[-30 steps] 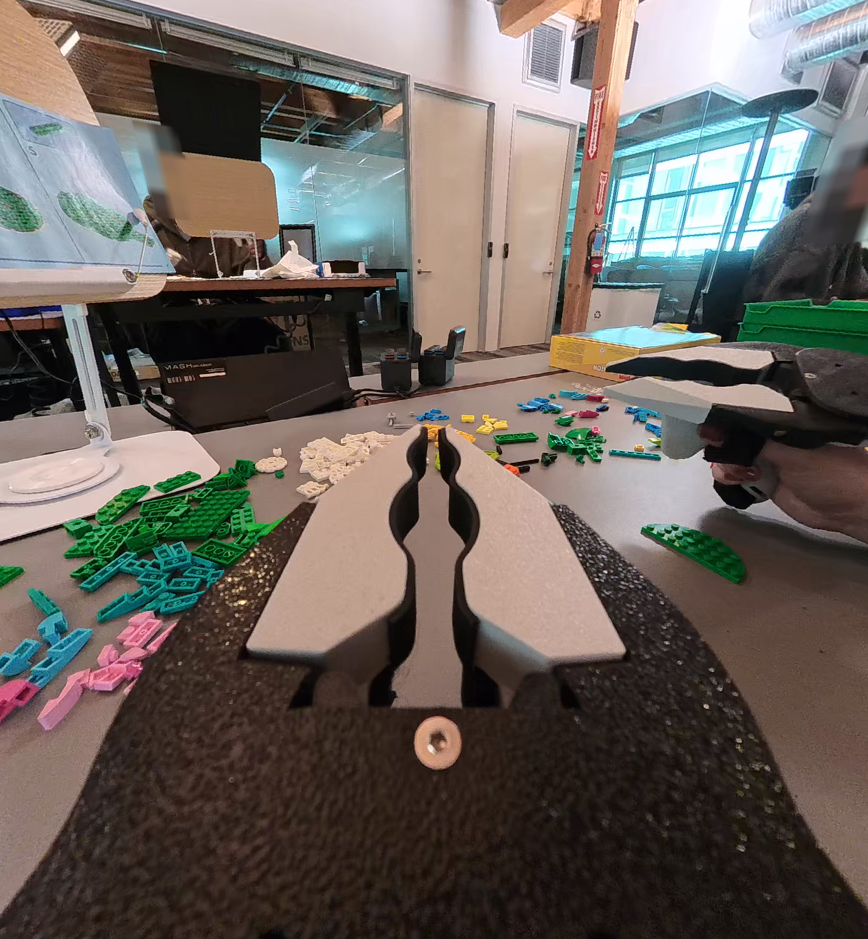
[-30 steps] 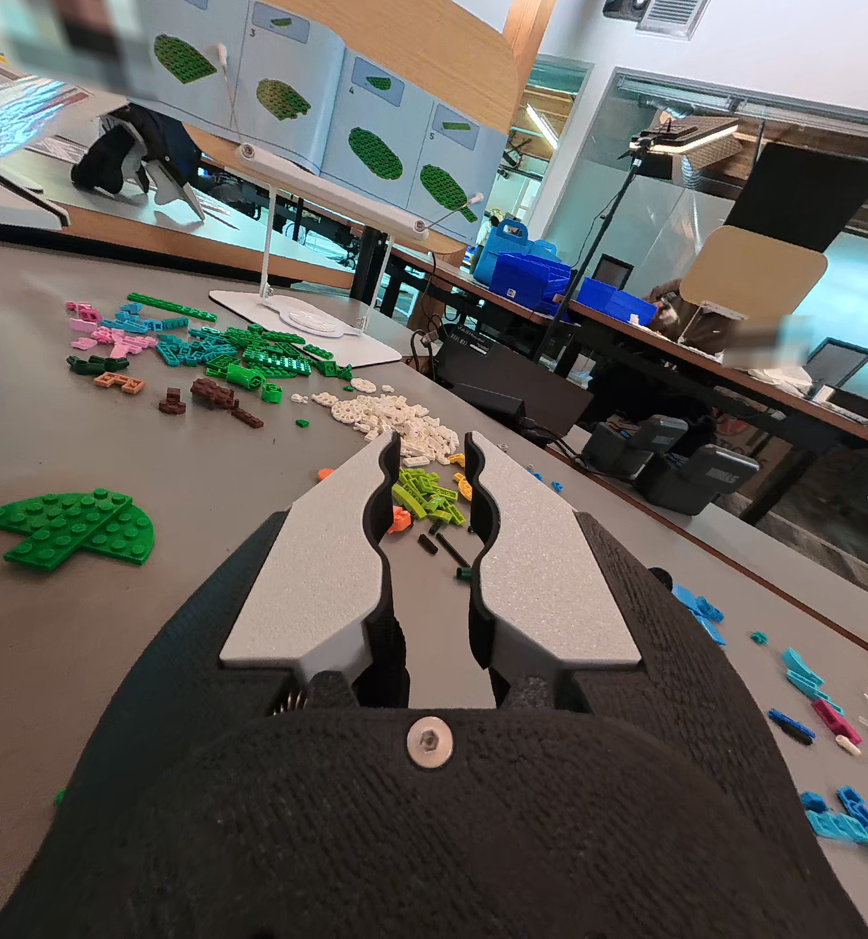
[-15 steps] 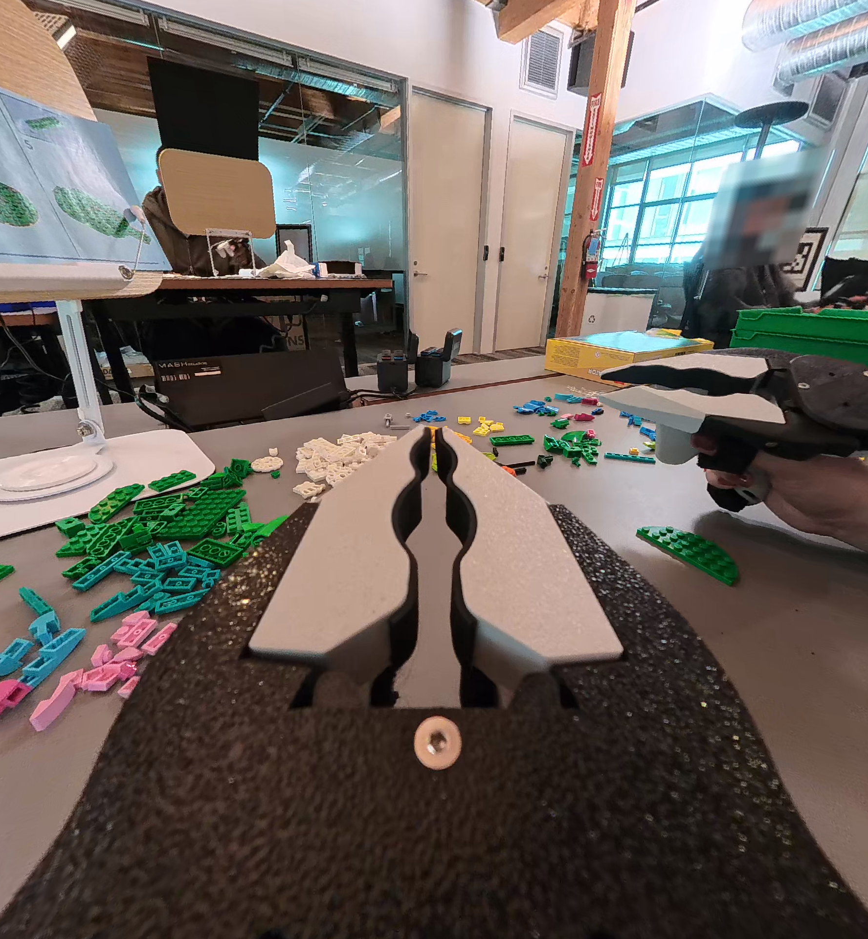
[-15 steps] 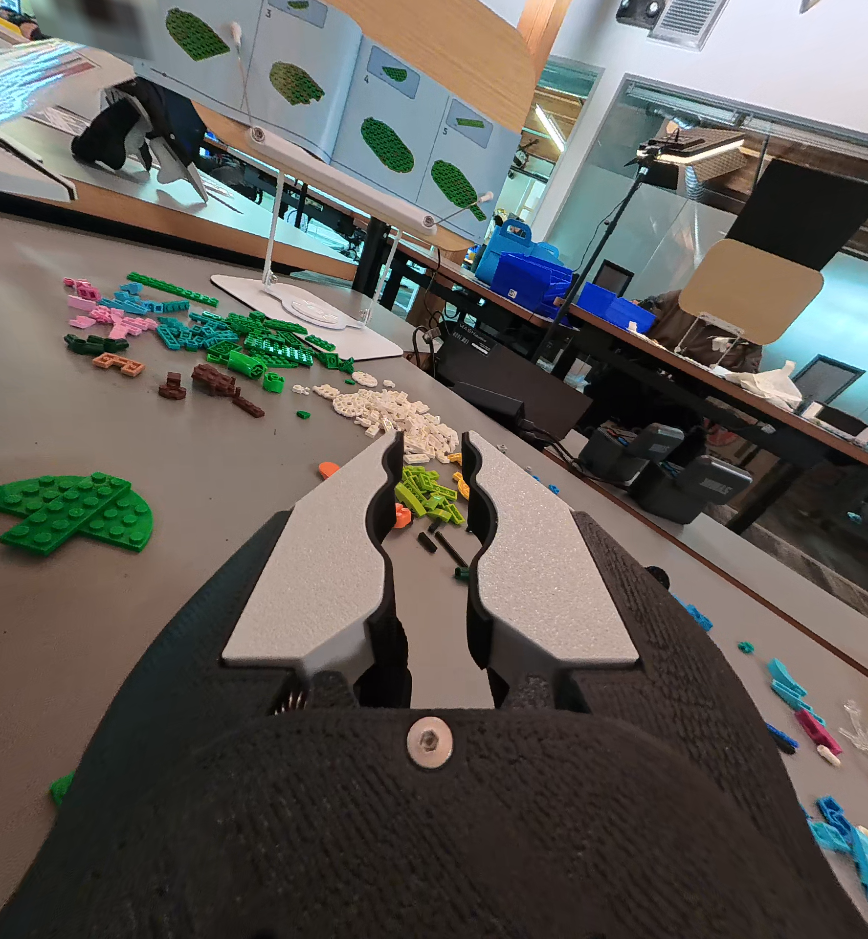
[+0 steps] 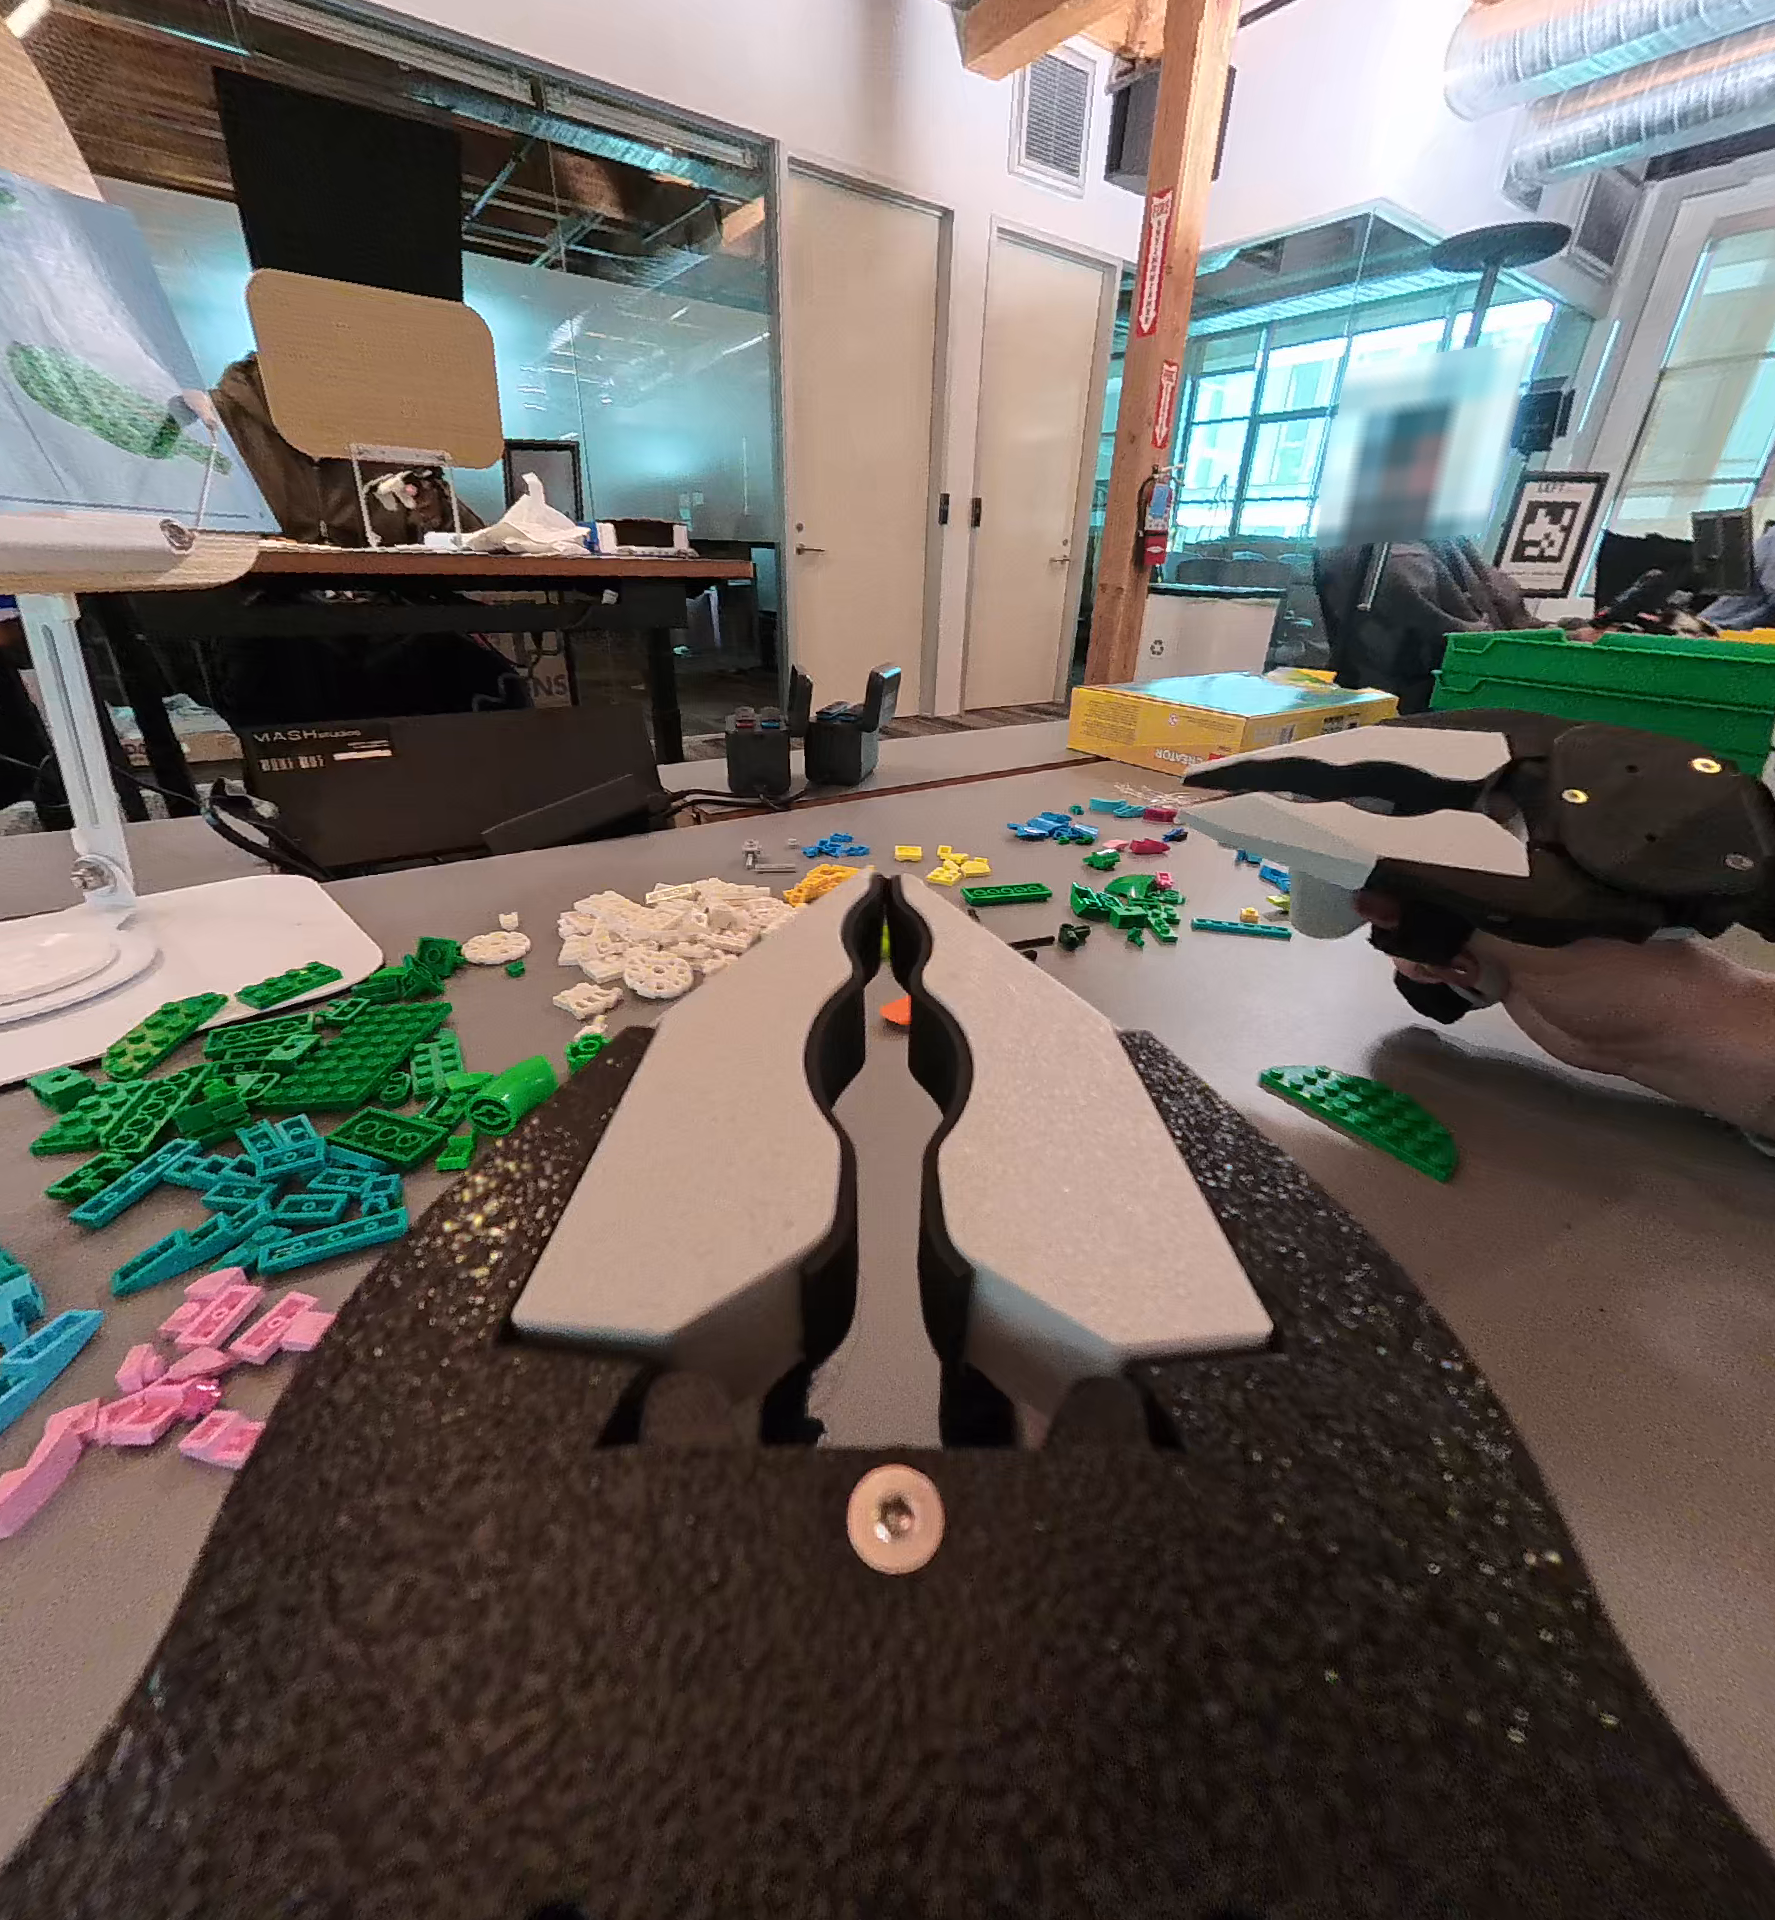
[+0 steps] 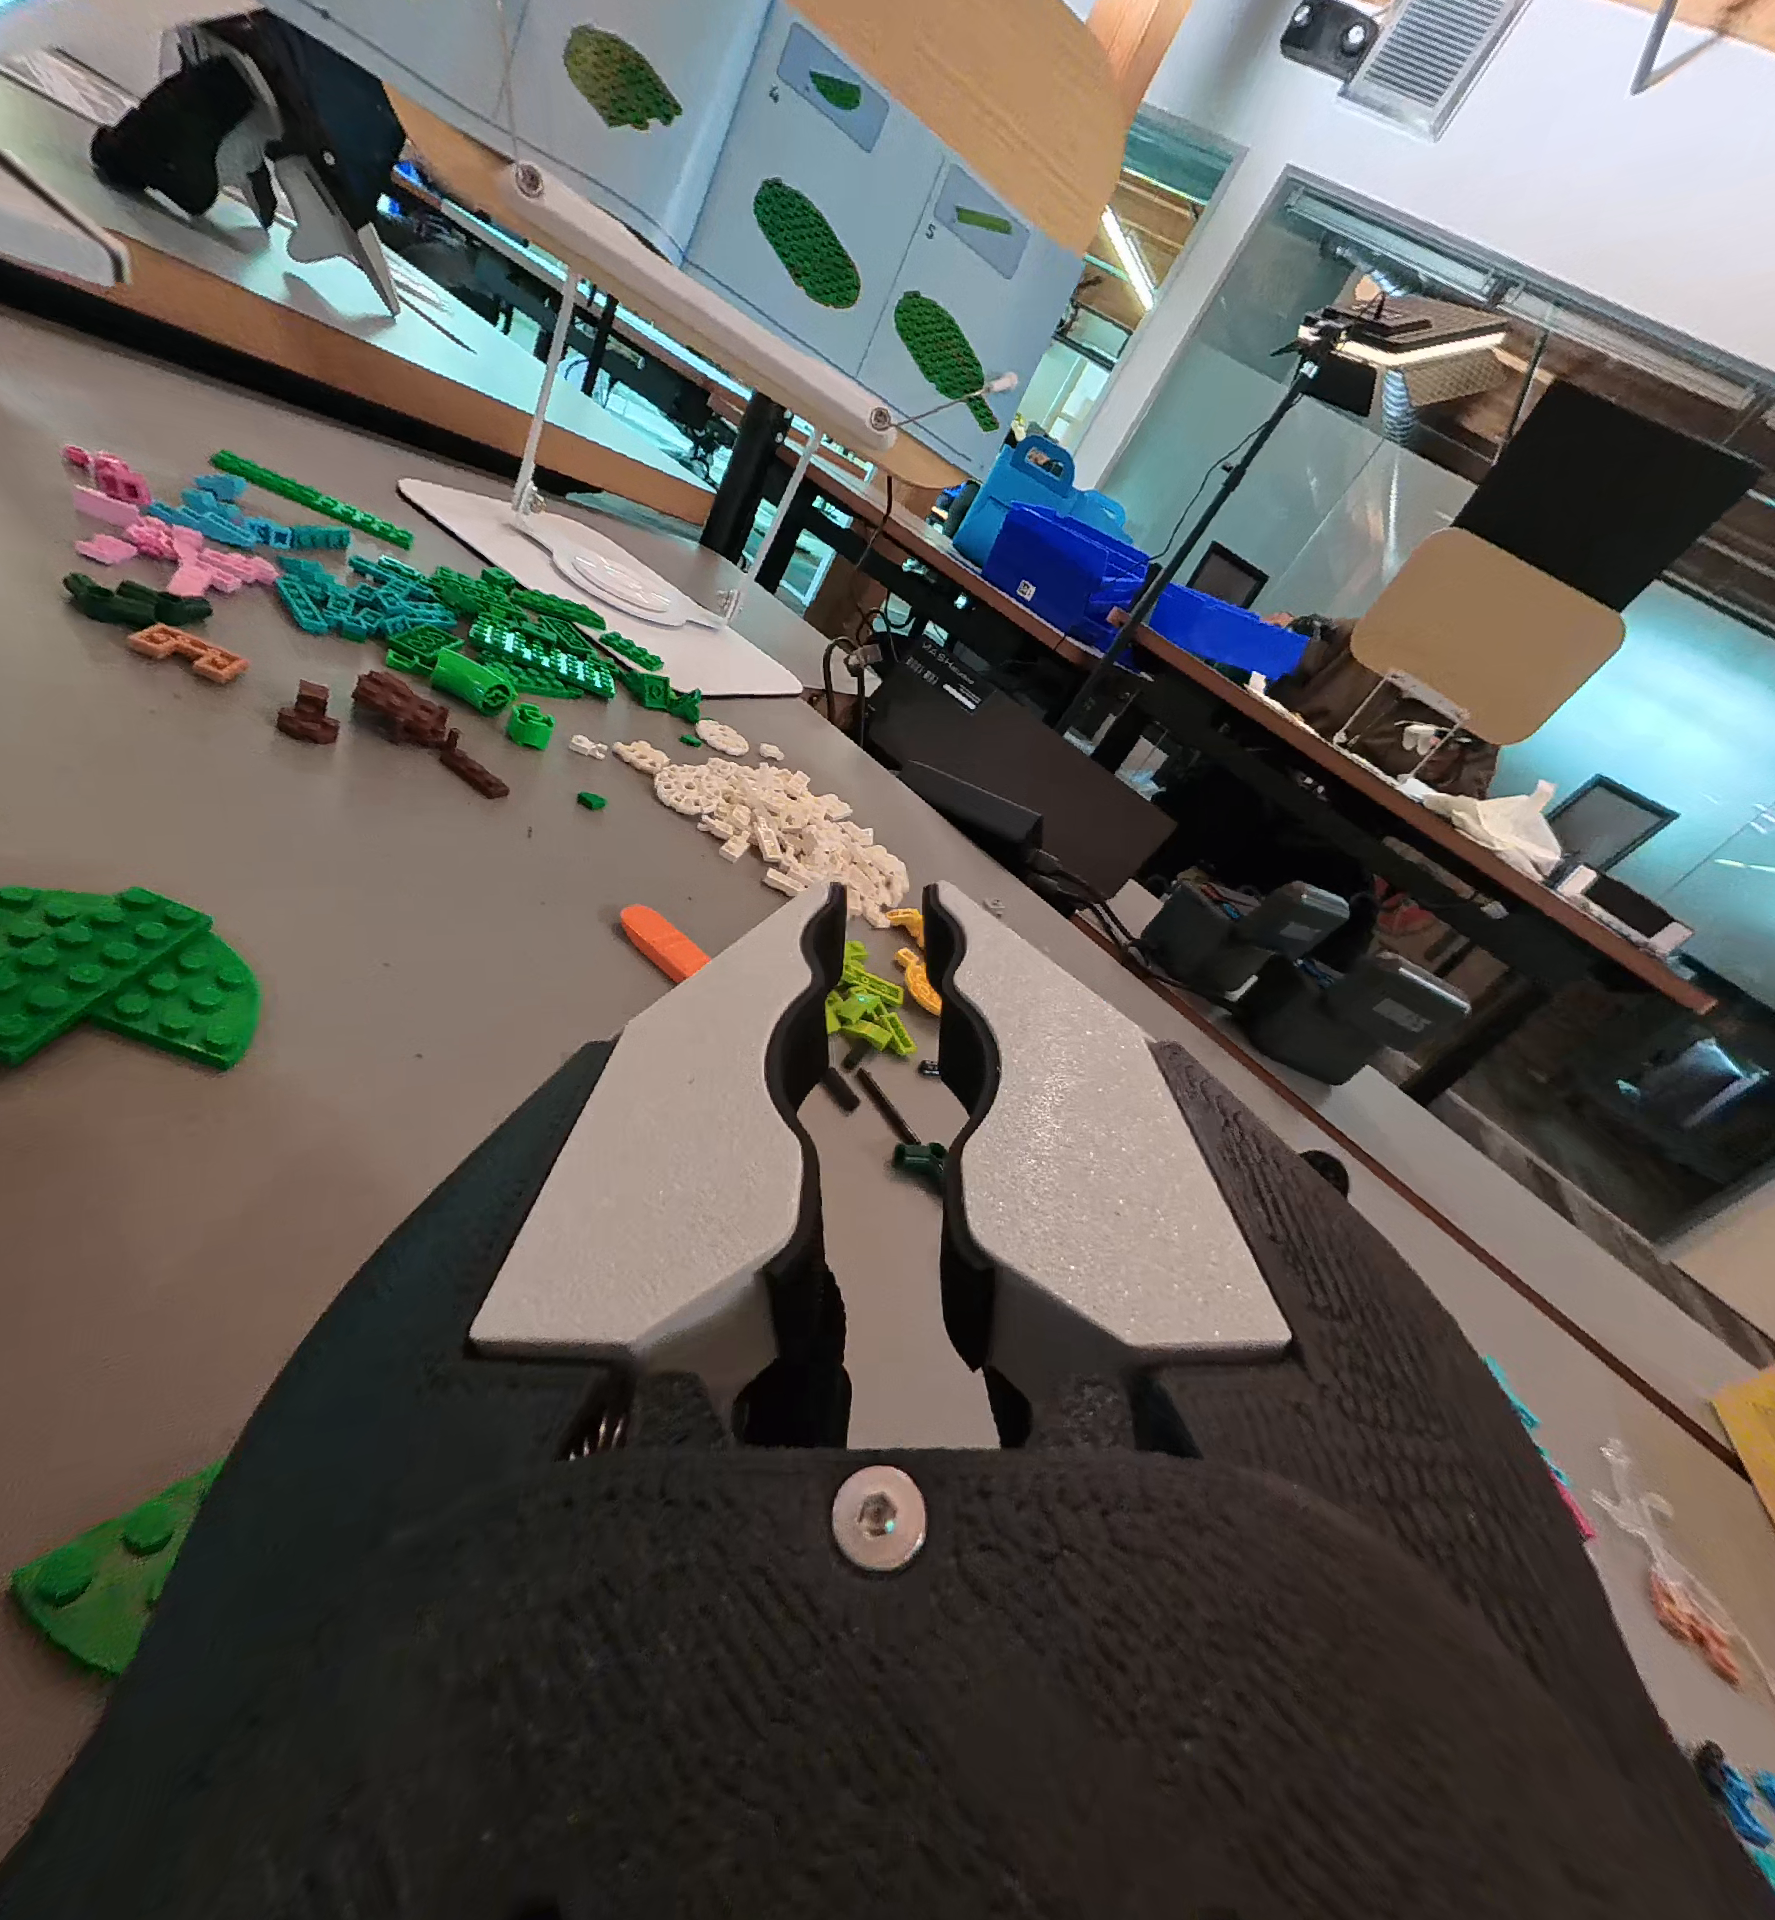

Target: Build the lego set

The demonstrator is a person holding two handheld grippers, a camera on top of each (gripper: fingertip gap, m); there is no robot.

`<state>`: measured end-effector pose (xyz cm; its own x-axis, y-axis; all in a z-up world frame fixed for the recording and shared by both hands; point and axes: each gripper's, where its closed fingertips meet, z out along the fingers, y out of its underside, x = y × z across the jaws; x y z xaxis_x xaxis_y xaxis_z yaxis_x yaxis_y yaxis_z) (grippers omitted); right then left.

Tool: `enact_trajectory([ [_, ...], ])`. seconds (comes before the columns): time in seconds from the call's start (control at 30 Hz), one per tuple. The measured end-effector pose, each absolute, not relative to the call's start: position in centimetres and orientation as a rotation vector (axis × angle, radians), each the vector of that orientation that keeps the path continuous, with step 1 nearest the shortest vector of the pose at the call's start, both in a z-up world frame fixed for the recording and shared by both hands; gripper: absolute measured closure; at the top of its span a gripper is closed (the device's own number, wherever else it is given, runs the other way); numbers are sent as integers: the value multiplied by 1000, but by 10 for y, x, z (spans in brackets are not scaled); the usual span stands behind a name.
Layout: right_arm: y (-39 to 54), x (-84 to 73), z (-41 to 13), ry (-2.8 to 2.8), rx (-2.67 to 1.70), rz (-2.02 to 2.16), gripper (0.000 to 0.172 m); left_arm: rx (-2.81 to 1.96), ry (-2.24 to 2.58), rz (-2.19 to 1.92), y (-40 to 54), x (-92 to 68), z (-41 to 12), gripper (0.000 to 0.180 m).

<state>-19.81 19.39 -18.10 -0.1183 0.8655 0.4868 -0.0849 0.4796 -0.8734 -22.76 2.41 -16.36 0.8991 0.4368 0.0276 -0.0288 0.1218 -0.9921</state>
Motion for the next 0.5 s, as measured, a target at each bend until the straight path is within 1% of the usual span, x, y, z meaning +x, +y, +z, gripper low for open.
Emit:
enact_trajectory([
  [0.07,194,-199,-184,-1486,-738,937,158,-1397,-373,372,22,-231,-162,180],
  [0.13,192,-205,-189,-1527,-779,936,154,-1370,-421,420,16,-239,-160,180],
  [0.2,178,-217,-181,-1560,-845,1023,147,-1326,-450,460,8,-244,-154,180],
  [0.27,150,-237,-170,-1622,-876,1139,143,-1277,-462,493,0,-246,-148,180],
  [0.33,121,-266,-170,-1760,-924,1173,133,-1249,-458,516,-4,-246,-143,180],
  [0.43,72,-310,-184,-2058,-1035,1215,122,-1247,-435,538,-6,-244,-141,180],
  [0.5,43,-333,-201,-2267,-1138,1222,120,-1337,-449,624,-11,-250,-152,180],
])
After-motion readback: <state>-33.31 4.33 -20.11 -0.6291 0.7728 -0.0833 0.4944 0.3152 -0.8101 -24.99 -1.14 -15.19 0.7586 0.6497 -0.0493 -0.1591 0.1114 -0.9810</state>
